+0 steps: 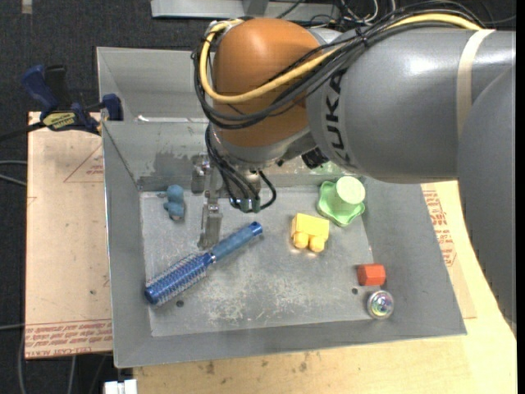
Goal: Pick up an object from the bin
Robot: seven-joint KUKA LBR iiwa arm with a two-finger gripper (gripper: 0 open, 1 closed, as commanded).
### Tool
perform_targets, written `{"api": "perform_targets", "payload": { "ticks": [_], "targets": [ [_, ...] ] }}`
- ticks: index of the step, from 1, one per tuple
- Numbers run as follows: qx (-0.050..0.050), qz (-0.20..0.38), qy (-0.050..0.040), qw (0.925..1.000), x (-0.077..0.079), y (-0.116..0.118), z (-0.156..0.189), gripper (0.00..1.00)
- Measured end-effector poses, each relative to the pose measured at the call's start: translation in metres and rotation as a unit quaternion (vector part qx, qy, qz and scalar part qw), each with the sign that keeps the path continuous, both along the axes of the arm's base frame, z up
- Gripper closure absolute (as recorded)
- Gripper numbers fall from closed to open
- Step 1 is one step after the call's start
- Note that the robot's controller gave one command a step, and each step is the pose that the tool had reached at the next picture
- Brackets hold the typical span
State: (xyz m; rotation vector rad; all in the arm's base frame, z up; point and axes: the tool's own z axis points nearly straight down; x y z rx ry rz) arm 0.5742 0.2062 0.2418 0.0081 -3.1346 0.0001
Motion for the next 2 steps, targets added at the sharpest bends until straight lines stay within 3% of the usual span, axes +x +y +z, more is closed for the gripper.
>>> {"api": "perform_targets", "payload": {
  "ticks": [1,2],
  "targets": [
    [0.001,0.251,-0.0009,0.9680,-0.050,0.020,-0.175,0.00],
    [0.002,0.254,-0.0053,0.9671,-0.054,0.023,-0.140,0.00]
  ]
}}
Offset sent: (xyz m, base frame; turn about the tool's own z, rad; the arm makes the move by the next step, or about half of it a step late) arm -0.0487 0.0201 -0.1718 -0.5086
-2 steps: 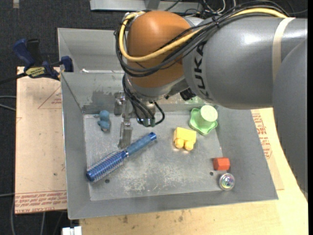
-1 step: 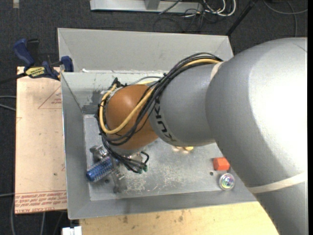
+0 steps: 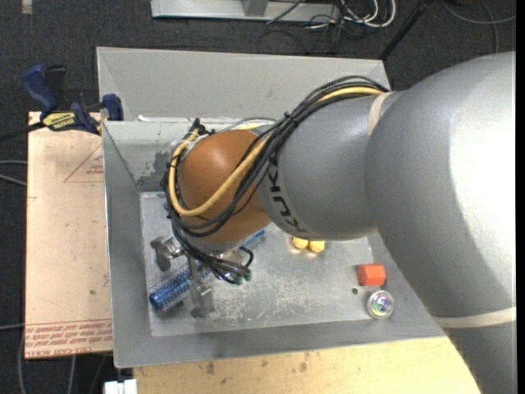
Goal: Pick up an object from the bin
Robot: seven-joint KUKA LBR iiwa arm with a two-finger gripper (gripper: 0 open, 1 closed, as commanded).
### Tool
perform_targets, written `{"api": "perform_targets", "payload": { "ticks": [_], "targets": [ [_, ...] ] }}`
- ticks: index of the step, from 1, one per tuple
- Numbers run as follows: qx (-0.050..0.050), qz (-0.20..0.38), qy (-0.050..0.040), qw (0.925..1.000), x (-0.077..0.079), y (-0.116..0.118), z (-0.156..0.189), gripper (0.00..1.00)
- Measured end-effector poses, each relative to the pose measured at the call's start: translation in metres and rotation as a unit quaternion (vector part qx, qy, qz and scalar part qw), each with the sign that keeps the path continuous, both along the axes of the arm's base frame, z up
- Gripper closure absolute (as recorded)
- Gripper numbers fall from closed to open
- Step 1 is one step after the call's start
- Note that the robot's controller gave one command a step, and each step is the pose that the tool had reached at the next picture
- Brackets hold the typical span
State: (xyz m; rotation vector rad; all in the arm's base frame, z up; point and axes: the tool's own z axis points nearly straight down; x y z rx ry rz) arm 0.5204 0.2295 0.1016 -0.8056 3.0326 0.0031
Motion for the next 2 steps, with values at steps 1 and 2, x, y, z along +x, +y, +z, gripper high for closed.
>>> {"api": "perform_targets", "payload": {
  "ticks": [1,2],
  "targets": [
    [-0.001,-0.002,0.0019,1.0000,-0.002,-0.012,-0.002,0.00],
    [-0.001,0.049,0.0025,0.9988,-0.004,-0.023,-0.033,0.00]
  ]
}}
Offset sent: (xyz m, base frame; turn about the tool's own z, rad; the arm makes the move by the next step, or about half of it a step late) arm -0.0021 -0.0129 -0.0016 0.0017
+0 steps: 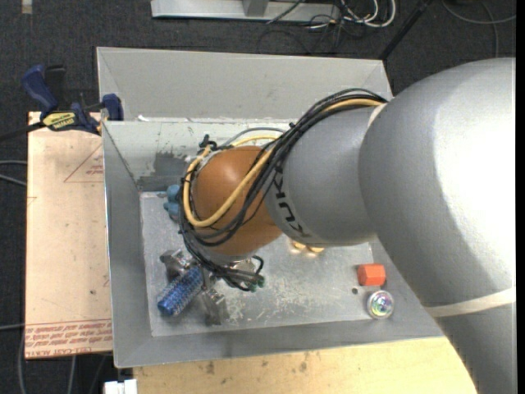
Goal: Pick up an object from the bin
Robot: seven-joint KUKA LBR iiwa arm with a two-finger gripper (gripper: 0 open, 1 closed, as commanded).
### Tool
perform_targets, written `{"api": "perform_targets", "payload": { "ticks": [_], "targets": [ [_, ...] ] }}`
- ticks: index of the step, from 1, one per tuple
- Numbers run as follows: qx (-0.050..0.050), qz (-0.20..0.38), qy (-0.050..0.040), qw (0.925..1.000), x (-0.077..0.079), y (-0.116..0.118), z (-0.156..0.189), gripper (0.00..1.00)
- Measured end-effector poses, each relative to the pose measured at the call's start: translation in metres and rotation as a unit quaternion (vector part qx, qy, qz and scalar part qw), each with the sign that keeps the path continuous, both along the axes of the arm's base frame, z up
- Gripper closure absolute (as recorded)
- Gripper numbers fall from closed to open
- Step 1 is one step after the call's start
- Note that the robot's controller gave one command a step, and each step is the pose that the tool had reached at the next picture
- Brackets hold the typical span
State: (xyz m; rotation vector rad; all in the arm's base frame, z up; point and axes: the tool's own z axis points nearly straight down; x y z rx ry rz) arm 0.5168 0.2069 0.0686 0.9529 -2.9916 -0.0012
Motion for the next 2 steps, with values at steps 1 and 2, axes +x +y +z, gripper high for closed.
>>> {"api": "perform_targets", "payload": {
  "ticks": [1,2],
  "targets": [
    [0.001,-0.001,0.0004,1.0000,0.0000,0.0006,-0.0002,0.00],
    [0.001,-0.002,0.0005,1.0000,-0.0002,0.0004,-0.0007,1.00]
  ]
}}
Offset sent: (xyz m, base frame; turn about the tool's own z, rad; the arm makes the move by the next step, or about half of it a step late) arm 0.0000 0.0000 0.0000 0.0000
